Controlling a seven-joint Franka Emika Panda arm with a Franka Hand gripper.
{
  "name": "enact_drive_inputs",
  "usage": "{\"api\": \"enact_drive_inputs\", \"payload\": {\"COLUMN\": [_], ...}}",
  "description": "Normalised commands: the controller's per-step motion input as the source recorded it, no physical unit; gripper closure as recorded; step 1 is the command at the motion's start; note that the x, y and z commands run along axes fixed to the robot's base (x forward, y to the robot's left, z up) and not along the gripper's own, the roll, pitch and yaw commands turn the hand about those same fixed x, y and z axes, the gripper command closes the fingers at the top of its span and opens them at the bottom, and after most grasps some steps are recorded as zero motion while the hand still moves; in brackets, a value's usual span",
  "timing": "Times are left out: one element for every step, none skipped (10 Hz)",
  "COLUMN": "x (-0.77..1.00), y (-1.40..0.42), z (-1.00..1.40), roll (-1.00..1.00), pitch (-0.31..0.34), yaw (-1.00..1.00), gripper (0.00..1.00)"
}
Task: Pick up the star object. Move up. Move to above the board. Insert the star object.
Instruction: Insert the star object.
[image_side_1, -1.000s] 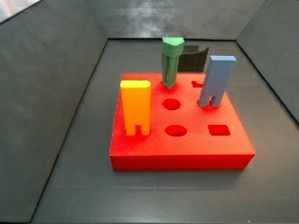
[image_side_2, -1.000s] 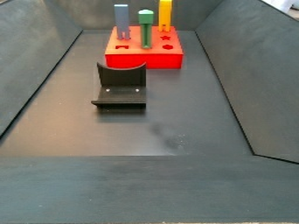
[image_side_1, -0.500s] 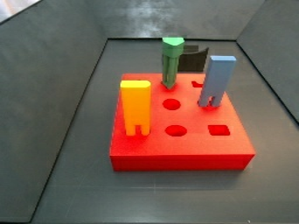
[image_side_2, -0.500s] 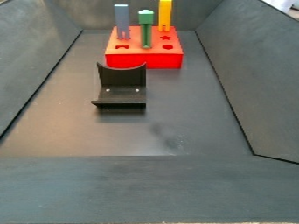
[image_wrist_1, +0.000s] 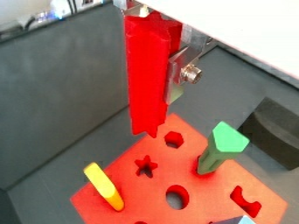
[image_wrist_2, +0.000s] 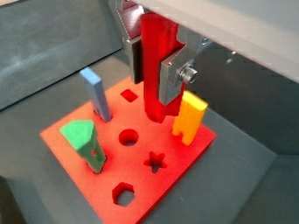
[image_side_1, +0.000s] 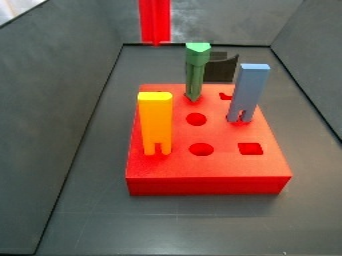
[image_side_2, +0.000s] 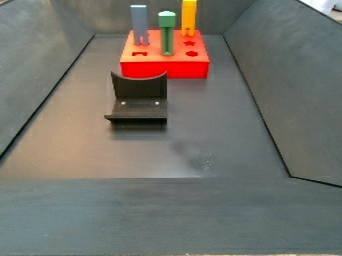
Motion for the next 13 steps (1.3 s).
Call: {"api": "enact_drive_inputs", "payload": {"x": [-0.03, 0.00, 0.00, 0.00, 0.00, 0.00, 0.00, 0.00, 0.00, 0.00, 0.05, 0.02, 0.03], "y": [0.11, 0.15, 0.00, 0.00, 0.05, 0.09, 0.03, 0.00, 0.00, 0.00, 0.00, 0.00, 0.03], "z": [-0.69, -0.65, -0.02, -0.03, -0.14, -0.21, -0.20, -0.03, -0.24, -0.38, -0.39, -0.39, -0.39], "roll": [0.04, 0.02, -0.04, 0.01, 0.04, 0.09, 0.08, 0.00, 0.09, 0.16, 0.15, 0.14, 0.14], "pitch": [-0.269, -0.246, -0.056, 0.000, 0.000, 0.000, 0.000, 0.000, -0.010, -0.040, -0.040, -0.066, -0.047], "yaw": [0.29, 0.29, 0.07, 0.00, 0.04, 0.12, 0.10, 0.00, 0.08, 0.16, 0.19, 0.19, 0.19], "gripper": [1.00, 1.00, 1.00, 1.00, 1.00, 1.00, 1.00, 1.00, 1.00, 1.00, 1.00, 1.00, 1.00]}}
